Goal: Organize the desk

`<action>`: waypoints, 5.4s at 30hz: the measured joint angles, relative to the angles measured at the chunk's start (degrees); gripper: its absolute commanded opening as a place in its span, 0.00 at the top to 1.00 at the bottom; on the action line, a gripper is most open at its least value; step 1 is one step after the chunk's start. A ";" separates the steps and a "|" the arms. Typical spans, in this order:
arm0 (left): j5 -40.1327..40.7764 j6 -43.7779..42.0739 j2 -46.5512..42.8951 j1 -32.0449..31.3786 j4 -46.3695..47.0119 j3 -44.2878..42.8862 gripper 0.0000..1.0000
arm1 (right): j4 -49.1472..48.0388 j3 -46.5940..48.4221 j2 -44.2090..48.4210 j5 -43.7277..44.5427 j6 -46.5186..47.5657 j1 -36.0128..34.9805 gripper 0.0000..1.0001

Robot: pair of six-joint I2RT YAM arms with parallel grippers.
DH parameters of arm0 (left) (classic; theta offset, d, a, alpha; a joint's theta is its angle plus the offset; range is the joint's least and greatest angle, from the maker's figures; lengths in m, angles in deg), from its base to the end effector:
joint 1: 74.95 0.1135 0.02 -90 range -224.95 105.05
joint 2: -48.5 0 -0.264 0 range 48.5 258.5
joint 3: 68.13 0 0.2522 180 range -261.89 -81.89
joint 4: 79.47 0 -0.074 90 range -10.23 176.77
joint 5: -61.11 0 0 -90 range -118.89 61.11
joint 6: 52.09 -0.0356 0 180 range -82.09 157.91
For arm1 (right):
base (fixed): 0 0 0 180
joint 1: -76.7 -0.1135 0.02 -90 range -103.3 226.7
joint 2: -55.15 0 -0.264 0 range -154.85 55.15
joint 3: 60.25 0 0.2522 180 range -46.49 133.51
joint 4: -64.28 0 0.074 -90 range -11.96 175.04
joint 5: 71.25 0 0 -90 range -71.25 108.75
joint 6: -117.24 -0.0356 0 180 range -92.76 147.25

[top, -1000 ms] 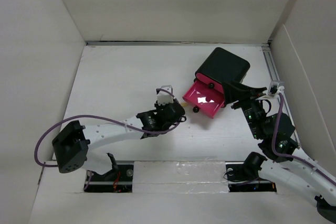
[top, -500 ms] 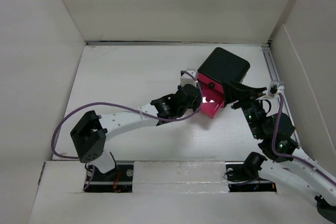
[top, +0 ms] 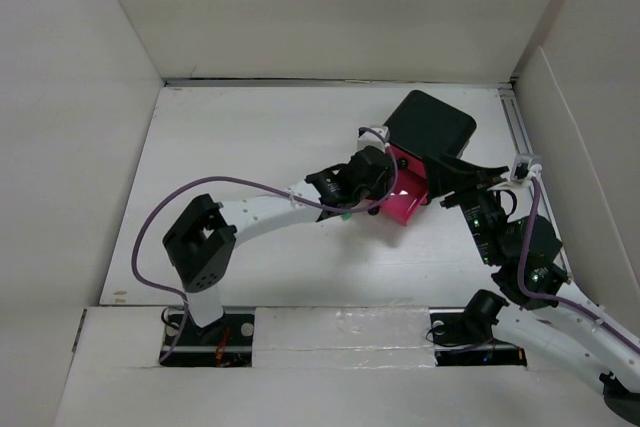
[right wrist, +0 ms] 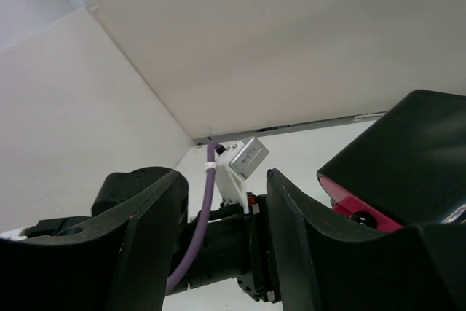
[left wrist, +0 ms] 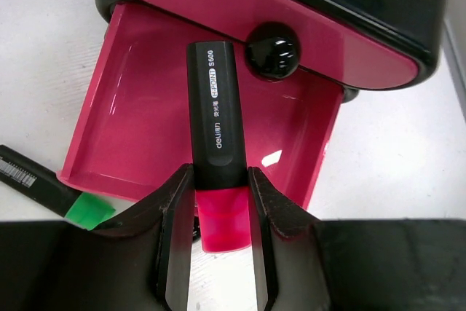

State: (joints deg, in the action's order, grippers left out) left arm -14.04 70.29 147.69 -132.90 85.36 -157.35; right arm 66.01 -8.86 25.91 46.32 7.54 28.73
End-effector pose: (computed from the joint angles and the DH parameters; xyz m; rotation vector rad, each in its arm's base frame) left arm 0.2246 -0.3416 0.2844 0.2906 2.0540 -0.7415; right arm 0.0940 0.0797 0.3744 0.1195 1.2845 0.7270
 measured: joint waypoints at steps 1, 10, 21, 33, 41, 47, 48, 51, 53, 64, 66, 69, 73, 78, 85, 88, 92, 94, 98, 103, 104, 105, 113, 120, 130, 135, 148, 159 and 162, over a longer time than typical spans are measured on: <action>-0.26 0.00 0.70 0.28 -0.44 -0.55 0.96 | 0.00 0.00 0.00 0.04 0.00 0.00 0.44; -1.60 -0.04 4.11 0.81 -4.44 -1.73 0.95 | 0.00 0.00 0.00 0.26 0.00 0.00 0.44; -0.28 -1.46 6.36 1.99 -4.70 -5.79 0.59 | 0.00 0.00 -0.07 0.26 0.00 0.00 0.44; 5.42 -1.68 -0.20 1.79 -0.15 3.78 0.71 | 0.00 0.00 -0.09 0.24 0.00 0.00 0.44; 17.05 6.36 -15.19 -0.48 2.60 19.52 0.68 | -0.02 0.00 -1.20 0.26 0.00 0.00 0.44; 19.71 13.03 -8.31 -0.46 -0.81 20.72 0.51 | 0.00 0.00 -1.57 0.20 0.00 0.00 0.44; 19.85 13.60 -6.69 -0.46 -1.25 20.72 0.51 | -0.02 0.00 -1.62 0.17 0.00 0.00 0.44; 19.89 14.71 -3.21 -0.46 -1.40 20.72 0.51 | 0.00 0.00 -1.60 -0.09 0.00 0.00 0.44; 19.89 15.13 -2.25 -0.46 -1.14 20.72 0.51 | 0.00 0.00 -1.57 -0.15 0.00 0.00 0.44; 19.69 15.69 3.06 -0.20 3.21 18.78 0.53 | 0.00 0.00 -1.16 -0.46 0.00 0.00 0.44; 19.61 15.72 3.85 -0.04 3.54 18.58 0.53 | 0.00 0.00 -1.16 -0.46 0.00 0.00 0.44; 19.37 15.72 4.24 0.46 3.63 18.56 0.54 | 0.00 0.00 -1.16 -0.44 0.00 0.00 0.44; 19.21 15.82 4.24 1.44 4.02 18.78 0.55 | 0.00 0.00 -1.14 -0.46 0.00 0.00 0.44; 20.15 16.22 4.15 1.95 3.91 20.11 0.58 | 0.00 0.00 -1.14 -0.46 0.00 0.00 0.44; 20.79 15.91 2.67 1.95 4.15 22.03 0.58 | 0.00 0.00 -1.18 -0.50 0.00 0.00 0.44; 20.83 15.10 2.67 1.95 3.98 21.97 0.58 | 0.00 0.00 -1.16 -0.63 0.00 0.00 0.44; 20.92 13.68 3.15 1.95 3.54 21.31 0.55 | 0.04 0.00 -0.83 -0.66 0.00 0.00 0.44; 20.90 12.92 3.78 2.10 3.56 20.61 0.51 | 0.02 0.00 -0.44 -0.66 0.00 0.00 0.44; 20.98 11.04 4.72 2.23 4.04 19.69 0.50 | 0.02 0.02 -0.15 -0.68 0.00 0.00 0.44; 20.96 8.37 5.14 2.23 5.35 19.69 0.56 | 0.02 0.00 -0.15 -0.87 0.00 0.00 0.44; 20.96 7.96 5.27 2.23 5.64 19.69 0.60 | 0.02 0.00 -0.15 -0.90 0.00 0.00 0.44; 21.00 7.63 5.42 2.23 6.01 19.69 0.65 | 0.02 0.02 -0.15 -0.90 0.00 0.00 0.44; 20.85 6.12 6.08 2.27 7.65 19.47 0.91 | 0.02 0.00 -0.26 -0.94 0.00 0.00 0.44; 20.26 6.95 4.81 2.60 7.72 20.76 0.98 | 0.02 0.00 -0.70 -1.03 0.00 0.00 0.44; 23.26 9.70 -13.31 2.29 0.39 24.72 0.97 | 0.02 0.00 -1.01 -1.03 0.00 0.00 0.44; 23.69 9.60 -20.55 1.01 -0.55 24.68 0.95 | 0.02 0.00 -1.18 -1.05 0.00 0.00 0.44; 4.72 2.91 -15.89 0.94 3.74 18.82 0.95 | 0.02 0.00 -1.25 -1.07 0.00 0.00 0.44; -3.37 -1.16 -6.58 0.94 1.95 9.01 0.94 | 0.02 0.00 -1.27 -1.07 -0.02 0.00 0.44; -4.07 -1.81 -3.96 0.94 -0.28 6.14 0.94 | 0.02 0.02 -1.27 -1.07 -0.02 0.00 0.44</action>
State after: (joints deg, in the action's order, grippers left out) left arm -18.10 68.48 143.74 -131.96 85.08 -151.21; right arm 66.03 -8.84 24.65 45.25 7.52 28.73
